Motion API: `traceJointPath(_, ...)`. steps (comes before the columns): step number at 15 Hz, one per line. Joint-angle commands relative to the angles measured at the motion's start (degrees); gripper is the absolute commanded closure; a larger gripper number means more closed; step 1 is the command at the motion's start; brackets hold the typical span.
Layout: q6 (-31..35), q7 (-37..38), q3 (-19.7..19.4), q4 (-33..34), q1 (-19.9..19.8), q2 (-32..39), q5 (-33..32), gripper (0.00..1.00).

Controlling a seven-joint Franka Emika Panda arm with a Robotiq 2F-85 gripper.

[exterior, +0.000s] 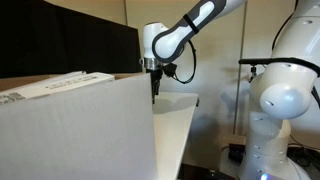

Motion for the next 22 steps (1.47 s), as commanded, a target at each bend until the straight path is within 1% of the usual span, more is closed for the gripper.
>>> traceJointPath(1, -0.15, 0.0, -0.07, 0.08, 0.1, -0.02, 0.01, 0.0)
traceJointPath(15, -0.09, -0.44, -0.12, 0.35, 0.15, 0.09, -0.1, 0.0)
traceJointPath(18, 0.5, -0.82, 0.33, 1.26, 0.58, -0.67, -0.68, 0.0)
traceJointPath(20, 0.28, -1.32, 0.34, 1.91, 1.17, -1.25, -0.14, 0.0)
traceJointPath(21, -0.34, -1.75, 0.05, 2.39, 1.78, -1.59, 1.16, 0.0)
traceJointPath(22, -0.14, -1.6, 0.22, 2.63, 1.8, -2.2, 0.6, 0.0)
